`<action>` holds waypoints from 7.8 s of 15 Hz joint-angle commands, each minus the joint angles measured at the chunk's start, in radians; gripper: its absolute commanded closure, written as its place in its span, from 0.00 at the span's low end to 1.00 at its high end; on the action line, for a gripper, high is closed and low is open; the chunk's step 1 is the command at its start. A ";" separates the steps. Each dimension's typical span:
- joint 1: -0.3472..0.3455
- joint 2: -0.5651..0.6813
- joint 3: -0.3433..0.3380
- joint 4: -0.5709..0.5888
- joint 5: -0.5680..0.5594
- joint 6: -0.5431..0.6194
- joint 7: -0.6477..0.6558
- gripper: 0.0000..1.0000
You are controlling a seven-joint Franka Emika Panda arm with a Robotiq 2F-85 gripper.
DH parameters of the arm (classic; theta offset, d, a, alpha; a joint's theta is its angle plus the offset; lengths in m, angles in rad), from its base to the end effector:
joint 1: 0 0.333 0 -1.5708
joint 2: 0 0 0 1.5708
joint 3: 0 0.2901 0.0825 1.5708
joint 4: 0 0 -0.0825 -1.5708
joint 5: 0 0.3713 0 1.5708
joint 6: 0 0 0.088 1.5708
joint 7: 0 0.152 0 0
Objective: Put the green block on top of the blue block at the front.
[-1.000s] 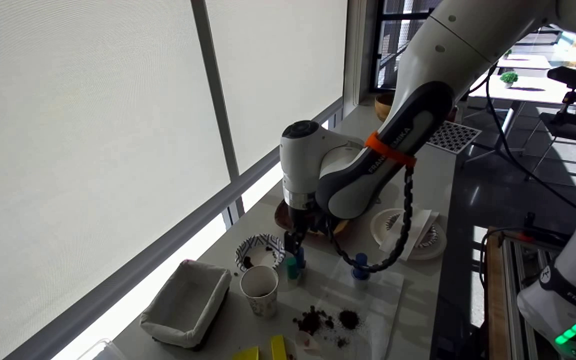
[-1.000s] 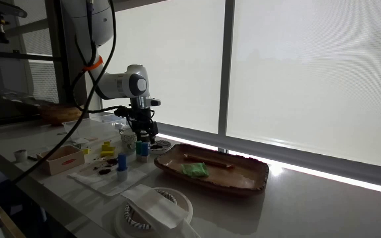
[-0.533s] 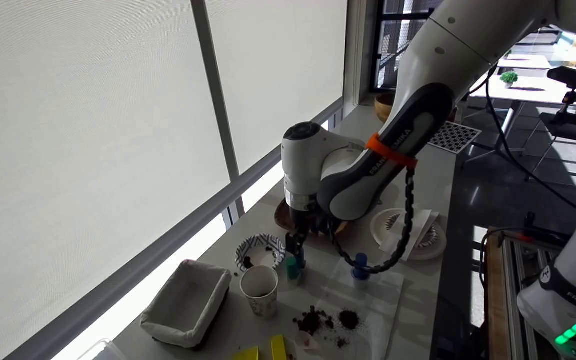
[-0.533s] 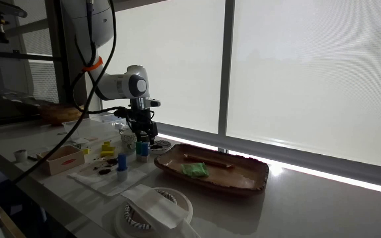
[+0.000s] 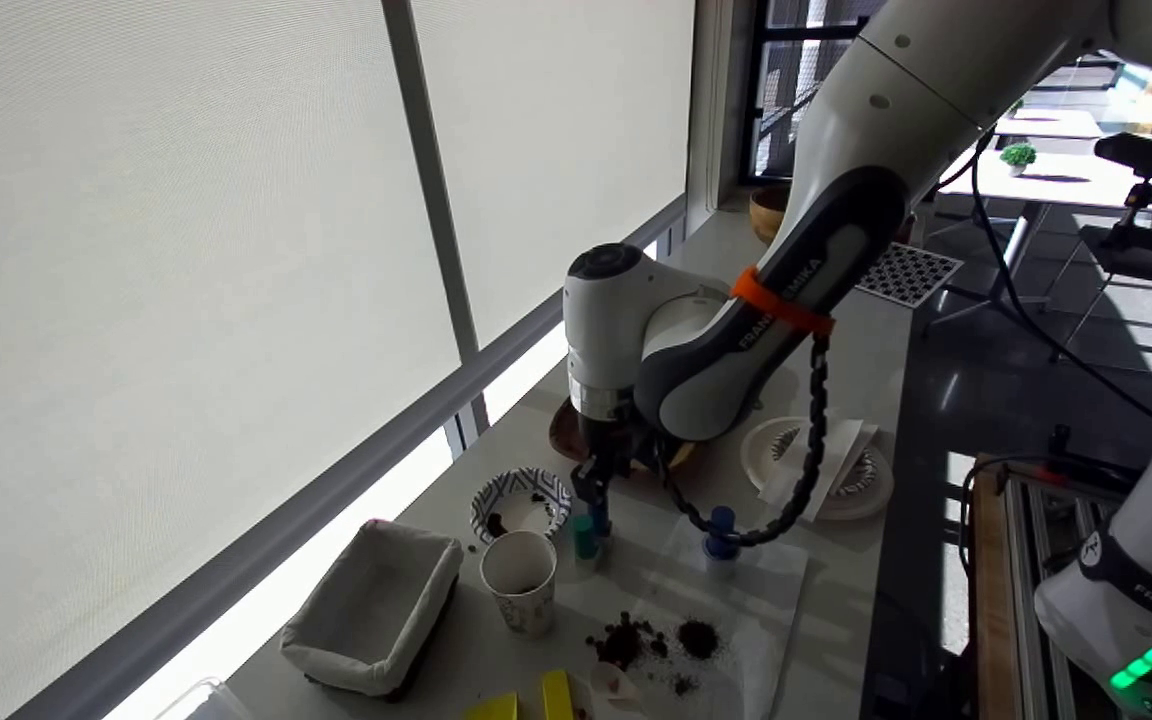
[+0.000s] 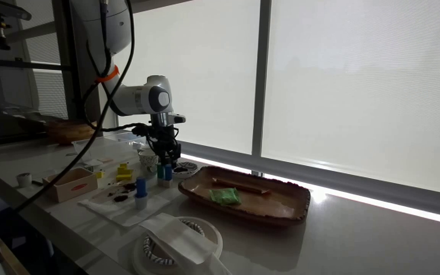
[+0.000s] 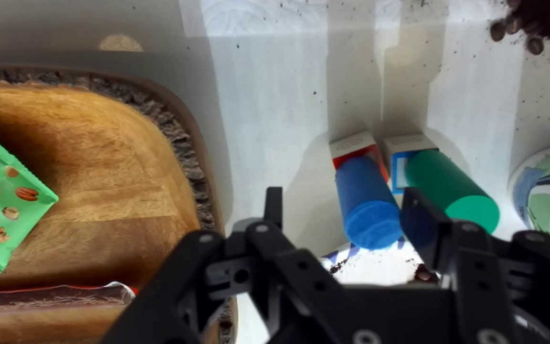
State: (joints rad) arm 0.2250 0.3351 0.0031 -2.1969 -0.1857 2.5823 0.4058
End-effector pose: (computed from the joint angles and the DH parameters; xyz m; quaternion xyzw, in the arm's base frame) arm 0.5352 0.1232 0.1753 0.9983 -0.0114 0.0396 0.0403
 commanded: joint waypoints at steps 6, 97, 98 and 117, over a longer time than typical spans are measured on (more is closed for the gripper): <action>-0.006 0.034 0.011 0.011 0.016 0.039 -0.045 0.00; 0.055 0.141 0.030 -0.046 0.109 0.172 -0.155 0.92; 0.044 0.134 0.039 -0.054 0.118 0.178 -0.168 0.92; -0.011 -0.706 0.106 -0.570 -0.292 0.353 0.264 0.92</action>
State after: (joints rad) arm 0.2367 -0.2965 0.0785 -2.7684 -0.3869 2.8949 0.5475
